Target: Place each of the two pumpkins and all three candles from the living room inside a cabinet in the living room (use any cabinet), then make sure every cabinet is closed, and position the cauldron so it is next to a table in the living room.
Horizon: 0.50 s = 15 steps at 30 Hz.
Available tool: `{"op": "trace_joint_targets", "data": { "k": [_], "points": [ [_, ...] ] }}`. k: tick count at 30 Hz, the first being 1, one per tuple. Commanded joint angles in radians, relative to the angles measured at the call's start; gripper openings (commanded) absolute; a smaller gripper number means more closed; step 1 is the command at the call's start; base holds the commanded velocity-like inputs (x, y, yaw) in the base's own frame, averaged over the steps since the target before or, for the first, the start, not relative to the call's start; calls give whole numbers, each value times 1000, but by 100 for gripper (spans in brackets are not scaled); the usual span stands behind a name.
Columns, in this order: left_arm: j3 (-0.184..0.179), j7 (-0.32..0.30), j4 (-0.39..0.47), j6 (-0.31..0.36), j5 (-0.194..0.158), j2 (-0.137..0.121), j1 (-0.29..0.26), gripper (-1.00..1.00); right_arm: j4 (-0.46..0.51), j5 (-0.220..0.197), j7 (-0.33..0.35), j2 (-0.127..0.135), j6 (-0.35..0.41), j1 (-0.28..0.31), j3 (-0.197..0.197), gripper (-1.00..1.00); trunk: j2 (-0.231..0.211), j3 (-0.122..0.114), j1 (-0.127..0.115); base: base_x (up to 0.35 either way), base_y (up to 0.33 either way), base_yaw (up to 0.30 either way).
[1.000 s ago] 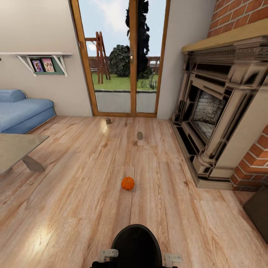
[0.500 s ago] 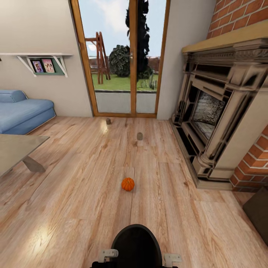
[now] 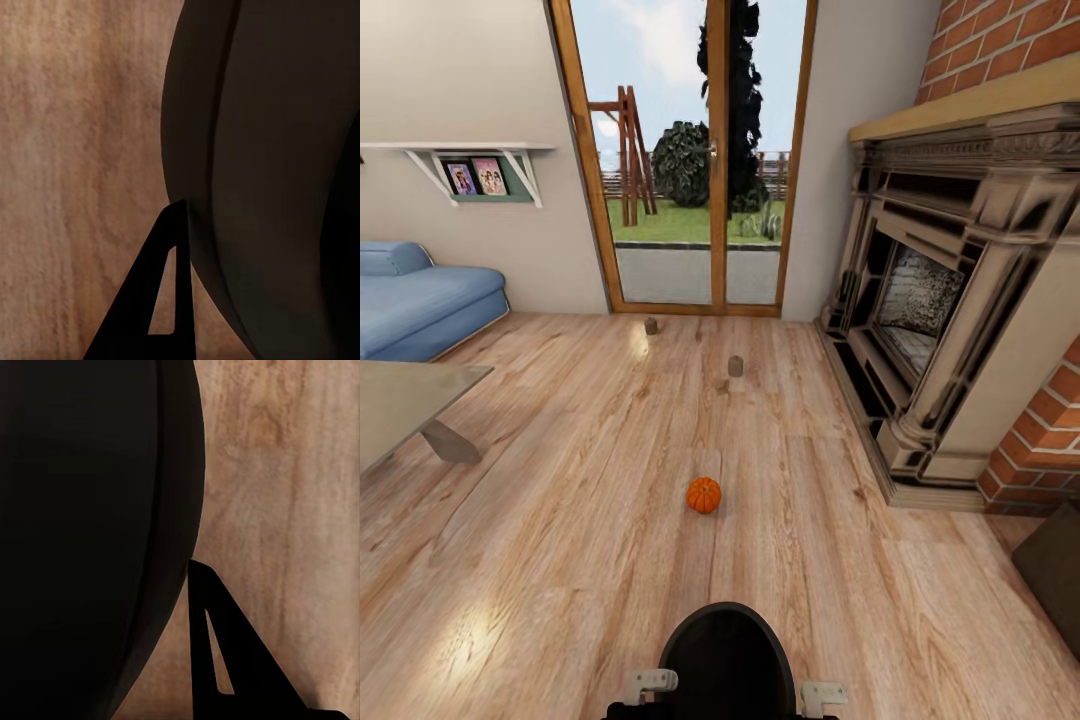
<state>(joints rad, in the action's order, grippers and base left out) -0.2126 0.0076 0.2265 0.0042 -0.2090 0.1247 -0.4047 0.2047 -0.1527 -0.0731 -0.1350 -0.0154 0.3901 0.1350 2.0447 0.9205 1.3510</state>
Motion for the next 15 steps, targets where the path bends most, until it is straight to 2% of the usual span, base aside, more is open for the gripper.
{"op": "trace_joint_targets", "data": {
  "k": [1, 12, 15],
  "points": [
    [-7, 2, -2, 0, -10, 0, 0, -100, 4, -5, -5, 0, -1, 1, 8, -100, 0, 1, 0, 0, 0, 0],
    [-7, -3, -1, 0, -10, 0, 0, -100, 4, -5, -5, 0, -1, 1, 8, -100, 0, 1, 0, 0, 0, 0],
    [-7, -3, -1, 0, -10, 0, 0, -100, 4, -5, -5, 0, -1, 1, 8, -100, -21, -9, -12, 0, 0, 0]
  ]
}}
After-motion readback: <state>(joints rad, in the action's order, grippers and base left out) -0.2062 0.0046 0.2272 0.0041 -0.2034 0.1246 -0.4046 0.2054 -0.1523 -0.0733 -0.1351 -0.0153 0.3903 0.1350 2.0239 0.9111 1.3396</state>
